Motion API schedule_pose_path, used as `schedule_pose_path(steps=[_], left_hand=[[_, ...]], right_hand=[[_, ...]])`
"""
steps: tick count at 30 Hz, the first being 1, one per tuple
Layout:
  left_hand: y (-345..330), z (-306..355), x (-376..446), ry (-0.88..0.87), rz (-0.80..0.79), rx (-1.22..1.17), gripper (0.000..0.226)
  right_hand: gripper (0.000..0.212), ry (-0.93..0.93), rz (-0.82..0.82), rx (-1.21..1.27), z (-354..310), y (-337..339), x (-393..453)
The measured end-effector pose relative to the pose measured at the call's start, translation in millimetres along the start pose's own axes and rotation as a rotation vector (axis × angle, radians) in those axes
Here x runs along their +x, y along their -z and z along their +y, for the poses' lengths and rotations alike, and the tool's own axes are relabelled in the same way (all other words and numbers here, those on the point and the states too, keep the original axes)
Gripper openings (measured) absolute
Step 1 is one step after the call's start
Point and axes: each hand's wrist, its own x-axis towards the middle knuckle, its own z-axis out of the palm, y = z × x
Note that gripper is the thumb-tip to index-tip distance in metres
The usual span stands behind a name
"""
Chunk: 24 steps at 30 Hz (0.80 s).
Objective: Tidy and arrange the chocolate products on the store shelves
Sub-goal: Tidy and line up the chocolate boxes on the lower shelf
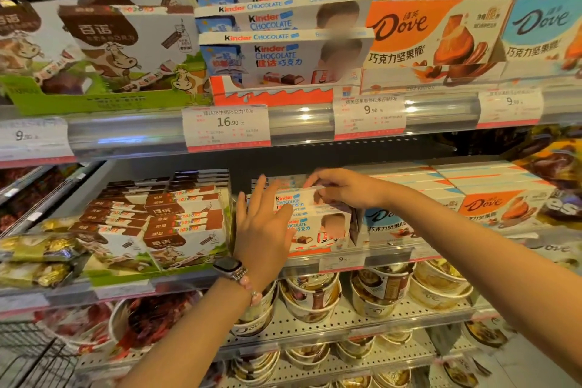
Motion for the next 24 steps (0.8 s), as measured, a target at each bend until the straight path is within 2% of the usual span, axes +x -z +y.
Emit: schedule_pose_path(steps=[3, 7, 13, 19, 22, 24], left_hand=[[5, 0, 3, -0.025, -0.077, 0.024, 0.028], [10, 3, 15, -0.003, -0.308, 0.06, 0.051], [7, -1, 34, 0.047, -0.462, 0.019, 0.07], [10, -2, 41, 0.056, -0.491, -0.034, 0.086], [15, 3, 43, 0.095, -0.515, -0.017, 0.089], [19, 17, 43, 0.089, -0.471, 0.007, 0.087]], right_hand=[[0.022, -0.003, 0.008, -0.095, 0, 0, 1], [0.025, 0.019, 0.063, -0.214, -2, -2, 1], [0.038, -0.028, 0.078, -0.5, 2, -6, 4], [0.035, 0.028, 0.185, -0.455, 3, -3, -11], [0.042, 0.085, 0.274, -0.362, 9, 10, -33], [0.043, 0.129, 0.337, -0.314, 20, 20, -52]])
